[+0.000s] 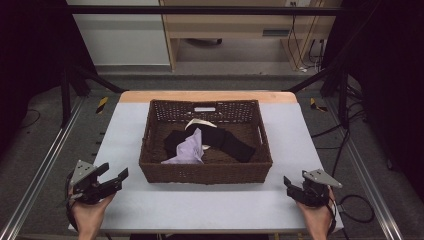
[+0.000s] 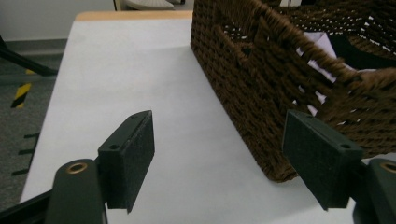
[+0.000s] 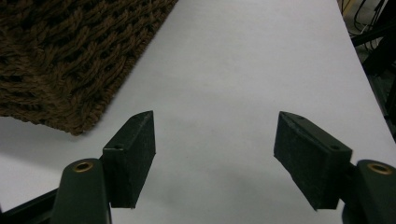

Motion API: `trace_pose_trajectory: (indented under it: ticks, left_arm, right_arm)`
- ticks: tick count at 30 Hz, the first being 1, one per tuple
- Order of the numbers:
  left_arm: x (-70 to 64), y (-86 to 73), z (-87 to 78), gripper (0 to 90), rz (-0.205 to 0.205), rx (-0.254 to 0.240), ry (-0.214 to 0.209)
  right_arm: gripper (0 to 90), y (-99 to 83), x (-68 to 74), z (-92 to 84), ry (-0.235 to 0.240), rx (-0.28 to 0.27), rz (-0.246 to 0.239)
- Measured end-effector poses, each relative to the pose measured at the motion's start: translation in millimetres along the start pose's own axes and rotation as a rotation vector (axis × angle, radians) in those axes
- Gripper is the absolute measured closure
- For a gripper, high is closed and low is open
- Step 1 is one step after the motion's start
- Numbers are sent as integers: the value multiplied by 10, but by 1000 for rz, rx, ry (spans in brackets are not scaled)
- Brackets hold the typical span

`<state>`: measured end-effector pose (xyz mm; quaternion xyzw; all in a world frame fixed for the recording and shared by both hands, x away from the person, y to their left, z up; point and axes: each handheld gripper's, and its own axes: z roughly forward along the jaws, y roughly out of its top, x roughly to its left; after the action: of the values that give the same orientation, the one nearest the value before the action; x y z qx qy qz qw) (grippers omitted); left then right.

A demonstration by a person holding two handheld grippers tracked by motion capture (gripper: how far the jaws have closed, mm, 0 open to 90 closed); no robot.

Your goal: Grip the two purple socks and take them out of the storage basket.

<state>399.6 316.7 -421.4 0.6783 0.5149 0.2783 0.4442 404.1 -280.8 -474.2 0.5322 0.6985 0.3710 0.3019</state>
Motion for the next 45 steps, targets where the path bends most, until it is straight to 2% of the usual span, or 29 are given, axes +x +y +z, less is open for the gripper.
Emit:
trace_pose_trajectory:
  ticks: [6, 9, 15, 18, 19, 20, 29, 31, 35, 40, 45]
  left_arm:
    - [-35, 87, -15, 259, 16, -9, -3]
    - [-45, 155, -17, 259, 9, -15, -2]
    - [-79, 322, -44, 265, 0, -56, -4]
    - [-142, 465, -45, 267, 9, -77, -16]
    - [-142, 465, -45, 267, 9, -77, -16]
    - [-187, 541, -39, 269, 18, -87, -26]
    - [-399, 821, 33, 277, 56, -117, -55]
    - [-492, 926, 60, 277, 74, -129, -61]
    - [-585, 1019, 107, 302, 96, -137, -75]
    - [-775, 1208, 263, 317, 133, -131, -97]
    - [-908, 1319, 416, 339, 157, -126, -111]
  right_arm:
    - [296, 4, 35, 15, 8, -1, -13]
    - [316, 4, 54, 26, 8, 2, -25]
    - [347, 14, 63, 20, 26, -7, -19]
    - [353, 14, 67, 24, 30, -6, -20]
    - [353, 14, 67, 24, 30, -6, -20]
    - [353, 14, 70, 25, 31, -5, -19]
    - [368, 16, 63, 27, 32, -10, -23]
    - [369, 17, 61, 24, 31, -12, -24]
    - [381, 20, 55, 22, 34, -16, -30]
    - [391, 22, 54, 29, 33, -17, -32]
    - [392, 24, 44, 24, 33, -14, -25]
